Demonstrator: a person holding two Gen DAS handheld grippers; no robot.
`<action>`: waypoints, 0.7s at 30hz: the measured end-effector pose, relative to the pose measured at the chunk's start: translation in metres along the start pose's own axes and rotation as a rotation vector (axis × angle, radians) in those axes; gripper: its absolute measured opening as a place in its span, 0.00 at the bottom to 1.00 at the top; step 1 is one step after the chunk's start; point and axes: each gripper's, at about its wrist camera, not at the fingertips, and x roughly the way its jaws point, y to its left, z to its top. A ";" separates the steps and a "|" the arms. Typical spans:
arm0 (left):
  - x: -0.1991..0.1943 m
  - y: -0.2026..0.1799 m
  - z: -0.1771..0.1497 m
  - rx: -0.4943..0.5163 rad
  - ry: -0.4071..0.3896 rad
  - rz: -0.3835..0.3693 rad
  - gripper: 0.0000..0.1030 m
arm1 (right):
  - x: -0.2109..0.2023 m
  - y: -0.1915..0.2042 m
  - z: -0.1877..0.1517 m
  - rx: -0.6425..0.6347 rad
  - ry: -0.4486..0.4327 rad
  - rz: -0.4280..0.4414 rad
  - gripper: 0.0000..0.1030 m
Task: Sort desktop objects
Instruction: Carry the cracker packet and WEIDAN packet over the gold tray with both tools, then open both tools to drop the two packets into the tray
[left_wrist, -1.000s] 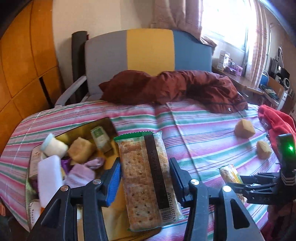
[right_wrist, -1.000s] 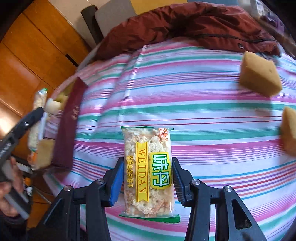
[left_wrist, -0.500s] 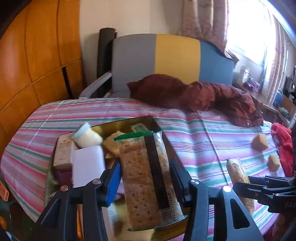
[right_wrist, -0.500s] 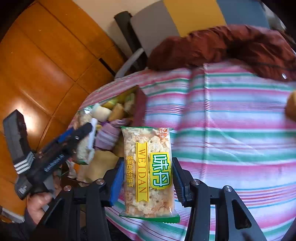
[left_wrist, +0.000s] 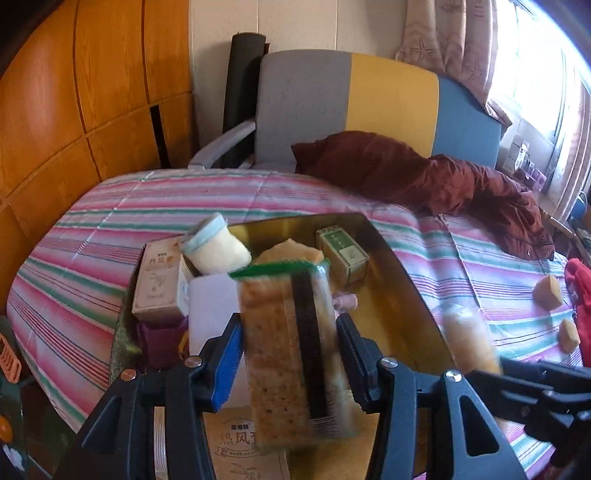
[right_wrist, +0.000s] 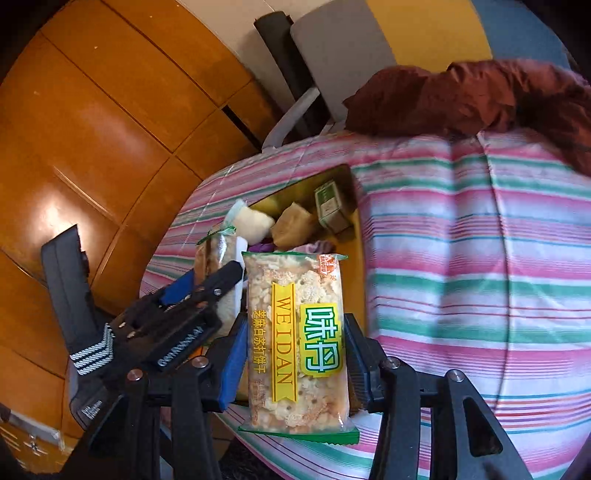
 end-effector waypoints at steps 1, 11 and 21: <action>0.000 0.002 0.000 -0.010 -0.005 0.005 0.50 | 0.003 0.000 -0.001 0.013 0.007 0.009 0.51; -0.013 0.008 0.001 -0.021 -0.043 0.017 0.54 | 0.010 0.003 -0.014 -0.011 0.026 -0.024 0.53; -0.035 -0.003 0.001 0.011 -0.078 0.009 0.54 | -0.005 0.010 -0.023 -0.057 -0.026 -0.087 0.62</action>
